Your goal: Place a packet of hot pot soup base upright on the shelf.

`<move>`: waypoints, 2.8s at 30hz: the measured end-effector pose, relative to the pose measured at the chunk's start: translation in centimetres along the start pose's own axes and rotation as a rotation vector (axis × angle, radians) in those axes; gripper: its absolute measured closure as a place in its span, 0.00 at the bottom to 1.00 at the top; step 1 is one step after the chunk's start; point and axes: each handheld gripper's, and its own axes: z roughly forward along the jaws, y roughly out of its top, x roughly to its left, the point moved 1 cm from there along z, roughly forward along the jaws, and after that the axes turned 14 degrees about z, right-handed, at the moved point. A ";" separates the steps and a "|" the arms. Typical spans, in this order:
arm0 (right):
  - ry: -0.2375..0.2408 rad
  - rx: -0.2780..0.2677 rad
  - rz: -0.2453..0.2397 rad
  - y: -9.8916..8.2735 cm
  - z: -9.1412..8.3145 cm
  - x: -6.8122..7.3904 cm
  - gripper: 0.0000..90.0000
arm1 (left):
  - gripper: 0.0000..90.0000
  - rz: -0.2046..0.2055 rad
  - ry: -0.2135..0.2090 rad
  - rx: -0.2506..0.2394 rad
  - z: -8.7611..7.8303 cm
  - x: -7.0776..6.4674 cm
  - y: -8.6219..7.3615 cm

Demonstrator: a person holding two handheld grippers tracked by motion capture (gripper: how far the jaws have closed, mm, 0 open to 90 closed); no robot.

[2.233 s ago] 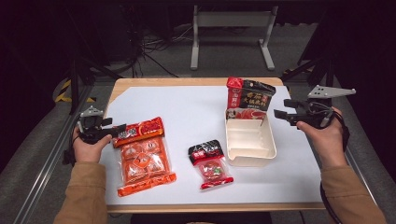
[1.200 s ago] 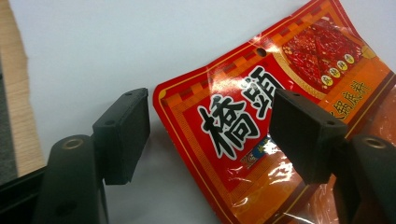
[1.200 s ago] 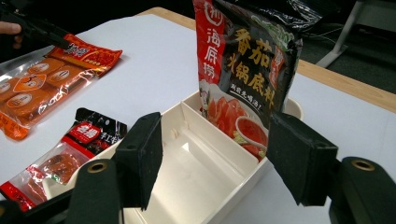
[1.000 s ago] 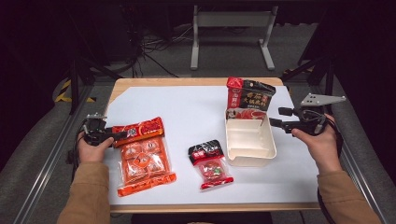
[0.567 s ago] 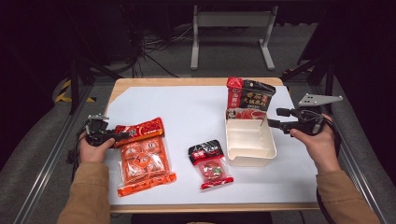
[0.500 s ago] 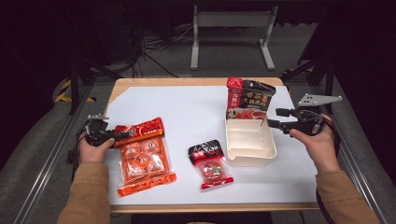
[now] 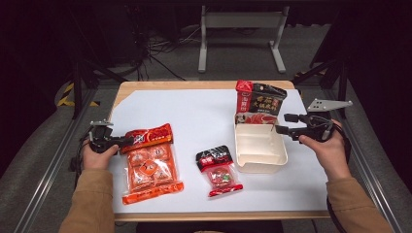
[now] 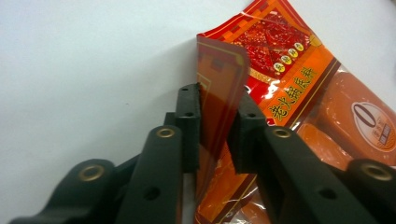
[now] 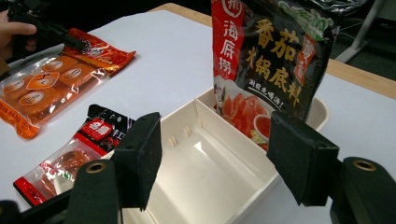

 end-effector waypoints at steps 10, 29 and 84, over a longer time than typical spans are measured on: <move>0.009 0.007 -0.007 0.0 0.5 0.4 0.42 | 1.00 0.004 0.000 0.016 0.4 -0.2 0.0; 0.071 0.039 -0.030 0.6 0.1 2.1 0.62 | 1.00 0.021 -0.010 -0.196 -3.5 -1.9 2.1; 0.180 0.005 -0.119 3.2 0.7 6.1 0.65 | 1.00 0.493 -0.118 -0.553 -13.1 -14.3 9.1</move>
